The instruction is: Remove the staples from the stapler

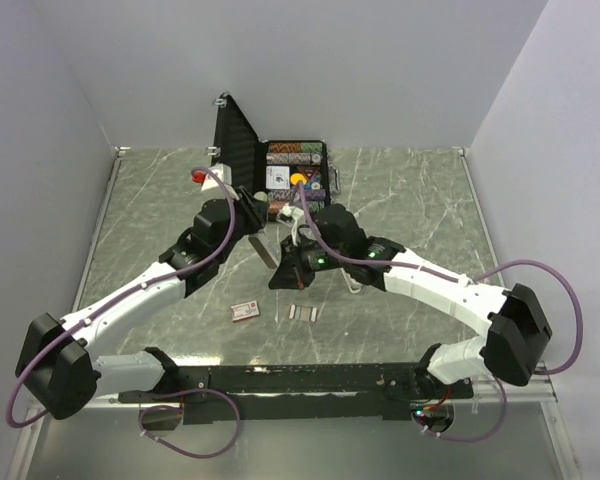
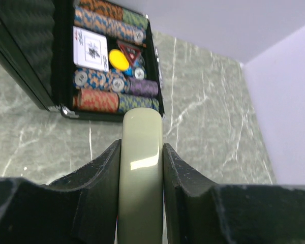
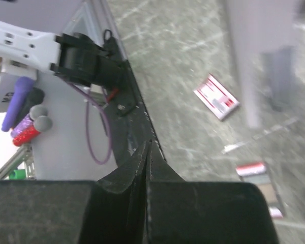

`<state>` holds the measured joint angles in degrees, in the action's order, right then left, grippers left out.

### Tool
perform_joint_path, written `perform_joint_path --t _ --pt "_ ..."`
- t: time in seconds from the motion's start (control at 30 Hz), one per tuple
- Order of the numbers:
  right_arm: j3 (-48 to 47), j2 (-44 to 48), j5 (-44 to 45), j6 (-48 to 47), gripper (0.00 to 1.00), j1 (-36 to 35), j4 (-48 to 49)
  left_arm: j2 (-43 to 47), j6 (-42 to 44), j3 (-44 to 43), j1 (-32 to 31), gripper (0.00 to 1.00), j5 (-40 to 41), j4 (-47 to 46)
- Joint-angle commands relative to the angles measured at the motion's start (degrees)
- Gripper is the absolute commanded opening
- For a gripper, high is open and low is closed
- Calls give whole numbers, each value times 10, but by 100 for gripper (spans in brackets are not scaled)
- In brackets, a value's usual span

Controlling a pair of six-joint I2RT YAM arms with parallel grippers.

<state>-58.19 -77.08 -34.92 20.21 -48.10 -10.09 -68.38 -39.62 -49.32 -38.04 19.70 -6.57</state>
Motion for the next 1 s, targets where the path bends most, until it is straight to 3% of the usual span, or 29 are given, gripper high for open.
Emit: perform_joint_path --t 0.0,0.33,0.67,0.97 --pt "-37 -18 25 33 0 -16 14 13 5 -39 -5 1 45 -38" --pt "-82 -102 197 46 0 -6 44 50 -33 -48 -5 1 3 22" --pt "-111 -99 244 22 0 50 46 92 -49 -16 -5 1 -63 82" --pt "-73 -62 271 0 0 70 3 84 23 19 -5 1 23 138"
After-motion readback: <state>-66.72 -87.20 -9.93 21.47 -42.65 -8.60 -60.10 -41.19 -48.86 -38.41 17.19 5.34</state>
